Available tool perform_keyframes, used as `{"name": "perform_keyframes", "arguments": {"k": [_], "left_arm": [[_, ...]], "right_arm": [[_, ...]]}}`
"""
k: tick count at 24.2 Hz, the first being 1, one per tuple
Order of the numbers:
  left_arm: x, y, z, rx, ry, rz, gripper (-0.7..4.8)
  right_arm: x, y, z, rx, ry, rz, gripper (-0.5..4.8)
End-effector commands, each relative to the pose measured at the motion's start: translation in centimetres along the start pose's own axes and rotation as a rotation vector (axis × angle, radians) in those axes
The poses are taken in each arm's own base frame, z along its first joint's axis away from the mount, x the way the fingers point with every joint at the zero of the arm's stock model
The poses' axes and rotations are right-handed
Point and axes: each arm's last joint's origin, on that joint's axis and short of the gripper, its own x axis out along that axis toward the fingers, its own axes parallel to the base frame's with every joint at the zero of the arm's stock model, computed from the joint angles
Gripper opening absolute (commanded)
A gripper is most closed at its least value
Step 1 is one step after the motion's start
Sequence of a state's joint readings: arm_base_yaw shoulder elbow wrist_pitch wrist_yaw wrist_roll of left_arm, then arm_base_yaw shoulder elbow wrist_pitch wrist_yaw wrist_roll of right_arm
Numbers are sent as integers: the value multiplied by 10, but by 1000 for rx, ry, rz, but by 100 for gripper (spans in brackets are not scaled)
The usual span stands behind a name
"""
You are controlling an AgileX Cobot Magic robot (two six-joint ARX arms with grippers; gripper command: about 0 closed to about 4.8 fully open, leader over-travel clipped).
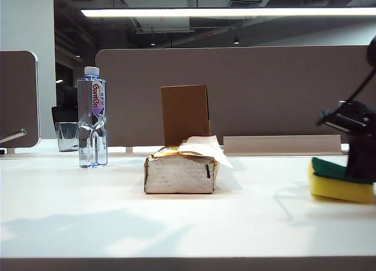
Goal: Move the sponge from right to left to wipe the table, avoiding obstacles on the table, and finally reaching the bottle of mineral water.
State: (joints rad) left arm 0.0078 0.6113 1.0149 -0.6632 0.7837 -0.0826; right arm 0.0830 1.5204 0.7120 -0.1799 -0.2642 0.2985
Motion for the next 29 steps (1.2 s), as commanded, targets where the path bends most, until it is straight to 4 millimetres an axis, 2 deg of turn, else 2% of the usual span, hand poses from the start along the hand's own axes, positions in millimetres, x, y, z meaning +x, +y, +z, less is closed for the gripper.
{"name": "perform_keyframes", "arguments": {"k": [1, 7, 13, 17, 19, 29], "left_arm": [[-1, -2, 2, 14, -10, -8, 402], [-1, -2, 2, 15, -10, -8, 402], [-3, -3, 2, 19, -14, -8, 402], [-4, -4, 2, 23, -18, -8, 402], [-4, -5, 2, 25, -20, -9, 402], [-7, -8, 1, 34, -30, -10, 402]], "right_arm": [[-5, -8, -28, 34, 79, -55, -6], [-18, -16, -67, 80, 100, -56, -6], [-39, -18, -94, 102, 103, -56, -6], [-60, -15, -100, 89, 34, -64, -6], [-64, -14, -100, 102, 17, -69, -6], [-62, -11, -102, 80, 12, -88, -6]]}}
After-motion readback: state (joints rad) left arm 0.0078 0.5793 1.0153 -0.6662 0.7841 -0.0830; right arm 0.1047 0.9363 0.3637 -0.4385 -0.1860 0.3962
